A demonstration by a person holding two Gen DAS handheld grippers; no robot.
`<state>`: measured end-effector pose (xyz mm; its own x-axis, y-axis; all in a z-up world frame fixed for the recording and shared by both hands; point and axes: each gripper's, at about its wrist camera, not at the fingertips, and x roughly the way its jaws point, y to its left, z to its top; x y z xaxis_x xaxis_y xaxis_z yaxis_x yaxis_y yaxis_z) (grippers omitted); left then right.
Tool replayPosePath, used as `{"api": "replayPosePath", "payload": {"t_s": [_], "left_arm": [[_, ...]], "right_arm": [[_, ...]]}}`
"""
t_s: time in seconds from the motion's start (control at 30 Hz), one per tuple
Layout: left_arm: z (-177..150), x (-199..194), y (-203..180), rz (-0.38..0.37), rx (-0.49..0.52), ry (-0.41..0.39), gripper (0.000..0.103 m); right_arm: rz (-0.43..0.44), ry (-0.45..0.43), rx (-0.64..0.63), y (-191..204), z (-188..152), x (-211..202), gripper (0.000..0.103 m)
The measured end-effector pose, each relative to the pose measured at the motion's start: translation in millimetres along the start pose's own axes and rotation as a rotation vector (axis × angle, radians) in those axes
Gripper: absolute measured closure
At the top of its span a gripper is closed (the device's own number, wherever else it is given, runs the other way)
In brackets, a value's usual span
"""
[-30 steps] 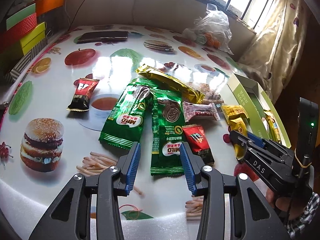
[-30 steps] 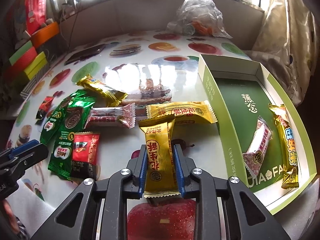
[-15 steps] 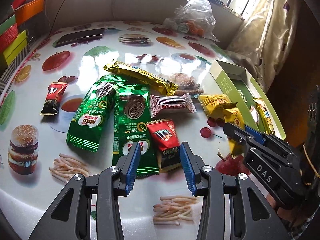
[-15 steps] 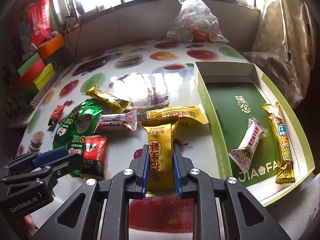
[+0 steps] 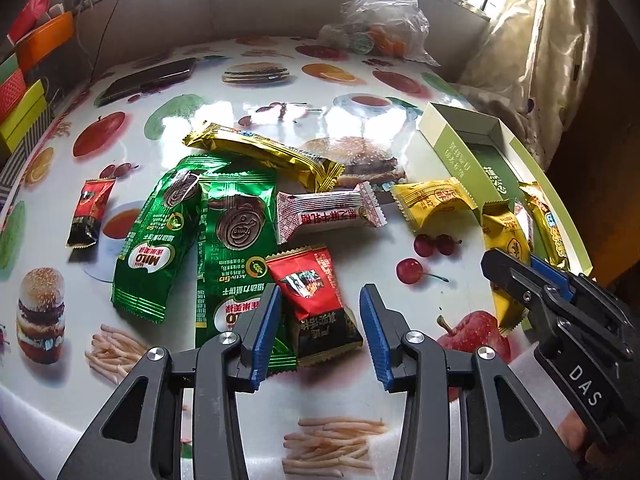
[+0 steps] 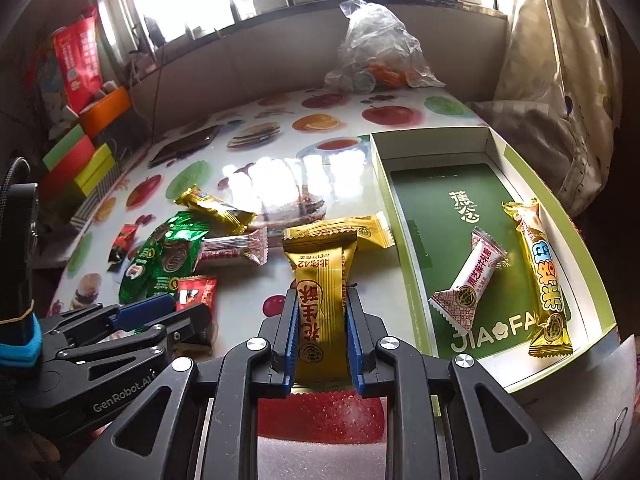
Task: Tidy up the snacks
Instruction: 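Grasp the red snack packet with left tool while right tool holds yellow pack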
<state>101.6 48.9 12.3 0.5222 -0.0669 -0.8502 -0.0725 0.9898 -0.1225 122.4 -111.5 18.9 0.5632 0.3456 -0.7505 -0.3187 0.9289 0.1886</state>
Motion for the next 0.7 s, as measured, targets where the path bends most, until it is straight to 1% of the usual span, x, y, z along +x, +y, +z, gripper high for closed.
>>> {"api": "replayPosePath", "payload": {"t_s": [0.13,0.3,0.43,0.7], "left_arm": [[0.8,2.5,-7.1,0.036,0.028,0.003,0.061],[-2.0,9.0,-12.5,0.031,0.036,0.032,0.061],[-2.1,11.2,-13.0,0.044,0.027,0.025,0.061],[-1.4,13.7,-16.2,0.071,0.052,0.022,0.061]], "right_arm": [[0.002,-0.001,0.008,-3.5,-0.7,-1.0,0.083],[0.006,0.002,0.027,-9.5,-2.6,-1.6,0.083],[0.000,0.003,0.039,-14.4,-3.3,-1.3,0.083],[0.004,0.008,0.042,-16.6,-3.8,-0.5,0.083]]}}
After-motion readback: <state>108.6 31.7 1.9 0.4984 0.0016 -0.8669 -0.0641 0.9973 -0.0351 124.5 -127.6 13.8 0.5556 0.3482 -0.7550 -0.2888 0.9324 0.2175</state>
